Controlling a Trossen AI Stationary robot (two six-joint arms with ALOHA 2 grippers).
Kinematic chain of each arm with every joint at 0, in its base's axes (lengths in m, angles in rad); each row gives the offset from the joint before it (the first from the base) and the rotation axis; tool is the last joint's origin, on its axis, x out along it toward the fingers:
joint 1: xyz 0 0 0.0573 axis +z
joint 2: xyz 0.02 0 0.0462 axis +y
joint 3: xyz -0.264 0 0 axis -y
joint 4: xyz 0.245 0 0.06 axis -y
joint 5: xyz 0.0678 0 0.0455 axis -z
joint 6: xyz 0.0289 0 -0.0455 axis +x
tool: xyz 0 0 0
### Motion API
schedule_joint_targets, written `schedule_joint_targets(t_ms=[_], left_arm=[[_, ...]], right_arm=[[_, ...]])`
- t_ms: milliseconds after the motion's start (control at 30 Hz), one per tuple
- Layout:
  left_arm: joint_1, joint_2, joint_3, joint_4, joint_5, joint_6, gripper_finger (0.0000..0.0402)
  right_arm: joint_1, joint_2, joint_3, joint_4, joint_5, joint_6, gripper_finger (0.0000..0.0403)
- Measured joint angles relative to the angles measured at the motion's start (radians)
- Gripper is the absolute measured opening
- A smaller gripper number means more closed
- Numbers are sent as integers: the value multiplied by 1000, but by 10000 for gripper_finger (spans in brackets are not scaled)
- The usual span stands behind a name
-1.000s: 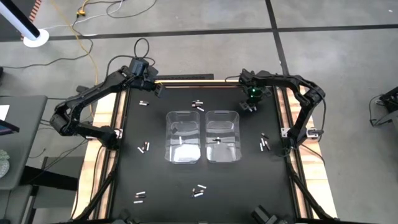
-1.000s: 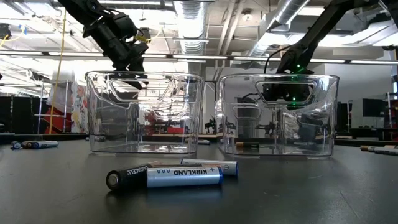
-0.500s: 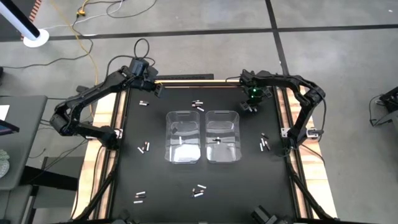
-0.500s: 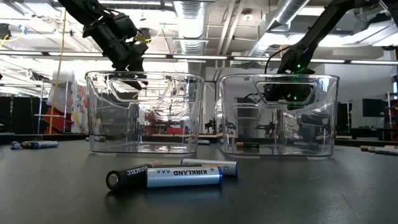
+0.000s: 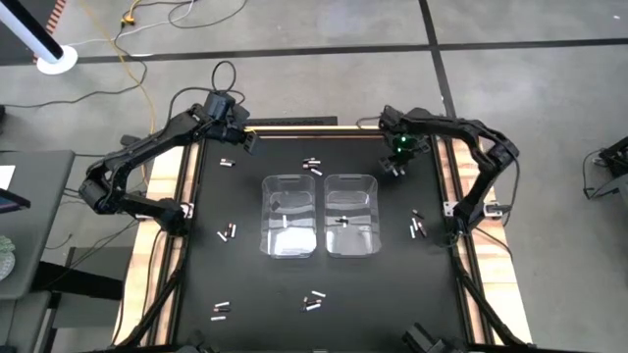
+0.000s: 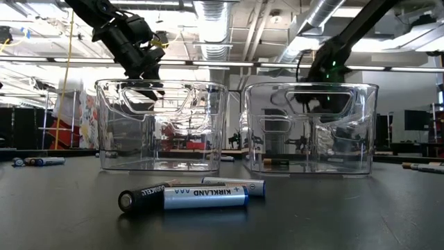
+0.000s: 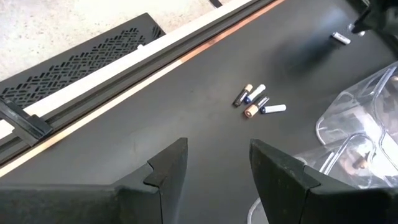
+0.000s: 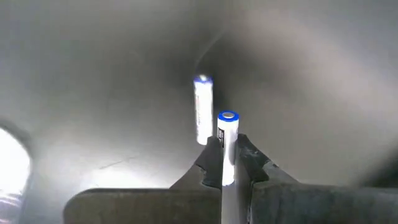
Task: Sort batteries
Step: Put the white battery into the left transparent bin
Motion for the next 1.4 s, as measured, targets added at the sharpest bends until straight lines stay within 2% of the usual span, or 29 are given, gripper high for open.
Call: schedule_joint_targets(t_ms=[233,467,667,833,967,1067,1167,1400], left_arm=[[0,0,0,-30,-16,0,169],[0,0,0,-35,-40,-22,169],[0,0,0,-72,-40,33,169],[0,-3,0,-108,-40,56,169],[1,-36,0,-132,-49,65,169],[1,-86,0,-158,-74,106,169],[4,-154,0,-188,-94,148,169],[28,-305,0,-283,-98,211,169]], right_arm=[[2,-186,-1,-13,13,4,22],[52,-383,0,-11,16,34,22],[158,-504,1,4,17,59,22],[315,-541,1,132,18,64,22],[454,-525,12,287,18,119,22],[542,-462,74,352,20,147,20],[612,-359,179,351,57,149,17],[713,-38,509,306,61,92,17]])
